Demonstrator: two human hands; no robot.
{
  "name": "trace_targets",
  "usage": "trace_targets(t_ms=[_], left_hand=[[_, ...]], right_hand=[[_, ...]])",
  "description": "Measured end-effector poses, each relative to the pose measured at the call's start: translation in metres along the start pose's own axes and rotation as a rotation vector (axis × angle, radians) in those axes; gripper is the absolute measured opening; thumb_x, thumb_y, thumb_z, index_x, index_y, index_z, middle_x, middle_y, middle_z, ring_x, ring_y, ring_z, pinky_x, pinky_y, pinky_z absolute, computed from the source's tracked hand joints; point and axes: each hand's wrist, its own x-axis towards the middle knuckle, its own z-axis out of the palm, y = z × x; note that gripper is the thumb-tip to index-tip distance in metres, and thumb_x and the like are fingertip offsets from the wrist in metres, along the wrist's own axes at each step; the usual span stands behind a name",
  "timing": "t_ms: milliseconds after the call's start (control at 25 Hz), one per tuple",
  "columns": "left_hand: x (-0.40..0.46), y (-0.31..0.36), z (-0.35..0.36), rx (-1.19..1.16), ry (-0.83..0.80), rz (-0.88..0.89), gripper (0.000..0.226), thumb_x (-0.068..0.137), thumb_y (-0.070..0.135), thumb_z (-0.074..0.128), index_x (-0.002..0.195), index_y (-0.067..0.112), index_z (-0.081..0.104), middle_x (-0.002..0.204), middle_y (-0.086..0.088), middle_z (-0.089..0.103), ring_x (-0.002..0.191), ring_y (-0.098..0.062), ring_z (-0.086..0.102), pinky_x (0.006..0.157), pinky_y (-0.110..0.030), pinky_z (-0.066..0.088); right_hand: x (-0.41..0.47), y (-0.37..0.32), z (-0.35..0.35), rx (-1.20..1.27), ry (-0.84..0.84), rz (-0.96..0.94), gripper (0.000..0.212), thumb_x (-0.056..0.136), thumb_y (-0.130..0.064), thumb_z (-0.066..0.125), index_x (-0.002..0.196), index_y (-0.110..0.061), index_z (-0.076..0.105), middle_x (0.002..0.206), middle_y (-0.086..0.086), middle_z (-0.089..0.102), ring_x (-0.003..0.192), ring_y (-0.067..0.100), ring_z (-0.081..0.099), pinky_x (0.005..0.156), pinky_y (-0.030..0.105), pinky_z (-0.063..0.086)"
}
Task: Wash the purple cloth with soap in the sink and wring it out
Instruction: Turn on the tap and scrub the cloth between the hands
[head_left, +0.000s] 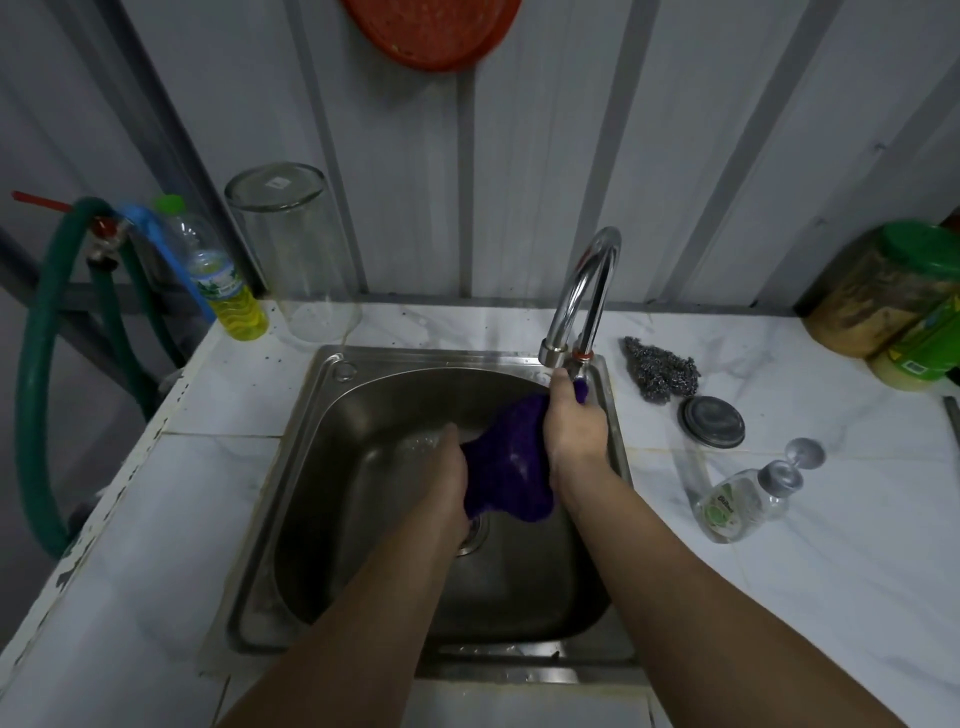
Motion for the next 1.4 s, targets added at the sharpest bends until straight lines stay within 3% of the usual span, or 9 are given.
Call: trace_targets(t_ms=[120, 240, 320, 440, 600, 680, 880, 1160, 1400], left_hand=[[0.004, -0.004, 0.005, 0.14, 0.037, 0.088, 0.063, 0.101, 0.058, 0.037, 0.14, 0.011, 0.051, 0.135, -0.019, 0.062, 0.114, -0.03, 0.065, 0.09, -0.038, 0.05], [0.002, 0.003, 0.013, -0.025, -0.125, 0.096, 0.069, 0.086, 0.072, 0.052, 0.116, 0.013, 0.068, 0.093, -0.014, 0.079, 0.075, -0.024, 0.075, 0.067, -0.038, 0.059], [0.01, 0.008, 0.011, -0.071, -0.143, 0.12, 0.055, 0.085, 0.058, 0.064, 0.116, 0.013, 0.071, 0.101, -0.014, 0.079, 0.089, -0.029, 0.076, 0.067, -0.039, 0.061], [0.014, 0.013, 0.004, -0.181, -0.11, 0.069, 0.041, 0.085, 0.025, 0.06, 0.123, 0.013, 0.064, 0.117, -0.02, 0.071, 0.106, -0.04, 0.068, 0.092, -0.054, 0.055], [0.001, 0.008, -0.003, -0.216, -0.222, -0.011, 0.047, 0.075, 0.015, 0.061, 0.122, 0.011, 0.063, 0.122, -0.024, 0.068, 0.111, -0.047, 0.064, 0.096, -0.064, 0.049], [0.002, 0.006, -0.005, -0.148, -0.22, -0.052, 0.042, 0.078, 0.015, 0.062, 0.12, 0.011, 0.063, 0.12, -0.022, 0.069, 0.11, -0.045, 0.065, 0.095, -0.061, 0.052], [0.024, 0.002, 0.001, -0.012, -0.041, -0.049, 0.028, 0.092, 0.033, 0.067, 0.113, 0.015, 0.065, 0.107, -0.014, 0.074, 0.101, -0.037, 0.069, 0.095, -0.058, 0.054], [0.031, -0.001, 0.011, -0.234, -0.079, -0.021, 0.052, 0.096, 0.056, 0.049, 0.099, 0.007, 0.066, 0.058, -0.009, 0.065, 0.057, -0.021, 0.067, 0.063, -0.032, 0.046], [0.029, -0.02, 0.022, -0.147, 0.021, -0.051, 0.037, 0.091, 0.044, 0.058, 0.096, 0.01, 0.071, 0.081, -0.01, 0.073, 0.079, -0.027, 0.07, 0.073, -0.036, 0.056]], right_hand=[[-0.007, -0.007, -0.001, 0.048, -0.129, -0.133, 0.035, 0.094, -0.046, 0.057, 0.074, -0.018, 0.059, 0.07, 0.002, 0.064, 0.073, 0.024, 0.063, 0.072, 0.036, 0.05], [-0.018, 0.006, -0.002, -0.109, -0.379, -0.293, 0.046, 0.093, -0.058, 0.052, 0.08, -0.016, 0.065, 0.07, 0.001, 0.065, 0.069, 0.02, 0.064, 0.067, 0.036, 0.053], [-0.021, 0.02, -0.006, -0.124, -0.522, -0.278, 0.048, 0.089, -0.057, 0.048, 0.086, -0.015, 0.071, 0.08, 0.009, 0.071, 0.079, 0.029, 0.069, 0.072, 0.044, 0.06], [-0.001, 0.034, -0.017, -0.108, -0.287, -0.367, 0.025, 0.085, -0.036, 0.054, 0.082, -0.027, 0.077, 0.081, 0.004, 0.077, 0.086, 0.03, 0.073, 0.084, 0.054, 0.059], [0.021, 0.023, -0.026, 0.024, -0.464, 0.263, 0.072, 0.081, -0.076, 0.054, 0.118, -0.016, 0.07, 0.108, 0.013, 0.078, 0.104, 0.038, 0.072, 0.093, 0.058, 0.057], [0.023, 0.014, -0.028, 0.018, -0.557, 0.368, 0.066, 0.085, -0.067, 0.061, 0.122, -0.013, 0.068, 0.111, 0.017, 0.077, 0.102, 0.039, 0.073, 0.088, 0.056, 0.059], [0.023, 0.009, -0.017, 0.048, -0.268, 0.004, 0.013, 0.099, -0.024, 0.059, 0.104, -0.017, 0.068, 0.091, 0.012, 0.075, 0.083, 0.031, 0.071, 0.078, 0.047, 0.062], [-0.068, 0.03, -0.011, -0.331, -0.304, -0.456, 0.036, 0.08, -0.057, 0.067, 0.07, -0.023, 0.066, 0.061, -0.003, 0.068, 0.059, 0.012, 0.066, 0.057, 0.036, 0.055], [-0.013, 0.022, -0.006, -0.462, 0.033, -0.172, 0.035, 0.093, -0.042, 0.052, 0.083, -0.015, 0.072, 0.086, 0.011, 0.074, 0.086, 0.03, 0.069, 0.073, 0.03, 0.048]])
